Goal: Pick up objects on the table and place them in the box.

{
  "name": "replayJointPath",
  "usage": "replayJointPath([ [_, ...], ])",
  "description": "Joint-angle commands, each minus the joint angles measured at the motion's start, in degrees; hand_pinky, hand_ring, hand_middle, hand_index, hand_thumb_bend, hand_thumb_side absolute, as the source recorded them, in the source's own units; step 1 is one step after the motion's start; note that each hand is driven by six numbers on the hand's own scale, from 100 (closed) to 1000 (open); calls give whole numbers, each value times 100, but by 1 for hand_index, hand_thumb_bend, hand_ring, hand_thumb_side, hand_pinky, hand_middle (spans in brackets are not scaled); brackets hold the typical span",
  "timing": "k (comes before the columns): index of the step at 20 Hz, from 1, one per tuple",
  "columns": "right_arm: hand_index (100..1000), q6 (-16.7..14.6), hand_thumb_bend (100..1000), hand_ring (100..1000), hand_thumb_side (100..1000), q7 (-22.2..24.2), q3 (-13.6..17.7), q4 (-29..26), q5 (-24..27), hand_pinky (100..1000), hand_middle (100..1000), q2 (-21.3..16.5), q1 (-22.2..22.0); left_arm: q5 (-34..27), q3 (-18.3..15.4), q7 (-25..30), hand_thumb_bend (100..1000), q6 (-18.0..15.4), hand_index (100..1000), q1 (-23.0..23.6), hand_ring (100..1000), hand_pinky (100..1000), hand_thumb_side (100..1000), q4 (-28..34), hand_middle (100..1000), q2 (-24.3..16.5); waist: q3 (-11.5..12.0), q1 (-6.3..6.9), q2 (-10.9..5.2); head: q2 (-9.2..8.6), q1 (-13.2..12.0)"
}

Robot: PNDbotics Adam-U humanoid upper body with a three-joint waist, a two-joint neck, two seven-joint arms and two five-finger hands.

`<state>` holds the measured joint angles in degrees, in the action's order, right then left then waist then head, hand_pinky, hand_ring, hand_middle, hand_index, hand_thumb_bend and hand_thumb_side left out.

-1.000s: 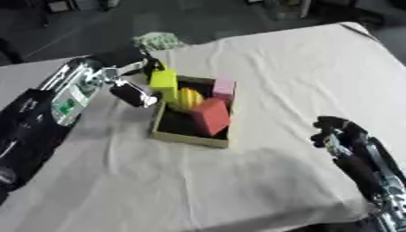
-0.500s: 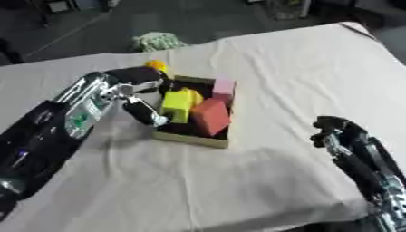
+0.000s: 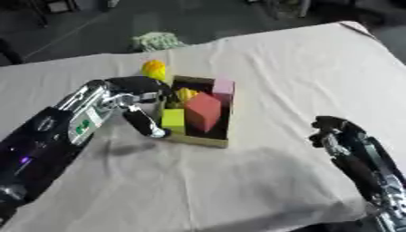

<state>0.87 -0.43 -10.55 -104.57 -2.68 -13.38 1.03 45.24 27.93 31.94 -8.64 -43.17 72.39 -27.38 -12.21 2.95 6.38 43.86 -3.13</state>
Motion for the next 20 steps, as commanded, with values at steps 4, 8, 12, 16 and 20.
replayJointPath([
  [4,782,-1,100,653,529,-23,17,-83,-27,666,703,-75,51,-8,-382,-205,435,206,884,-148,784,819,471,247,760,-390,10,-17,-59,26,24],
  [8,782,2,100,653,534,-27,15,-79,-25,666,703,-78,40,5,-756,-491,419,603,880,-325,776,813,475,119,751,-474,21,-15,-62,26,43],
  [12,782,8,100,653,540,-23,3,-74,-15,666,702,-83,32,226,-1195,-1008,407,1241,876,-560,765,808,488,-617,741,-234,20,-24,-61,26,43],
  [16,782,16,100,653,561,6,-36,-78,17,666,701,-84,50,468,-1500,-1729,422,1741,874,-814,764,810,503,-1544,744,154,-41,-53,-13,26,-12],
  [20,782,30,100,653,575,13,-55,-96,54,666,701,-87,92,664,-1730,-2307,446,1991,873,-1001,763,810,530,-2234,746,492,-100,-68,84,26,-65],
])
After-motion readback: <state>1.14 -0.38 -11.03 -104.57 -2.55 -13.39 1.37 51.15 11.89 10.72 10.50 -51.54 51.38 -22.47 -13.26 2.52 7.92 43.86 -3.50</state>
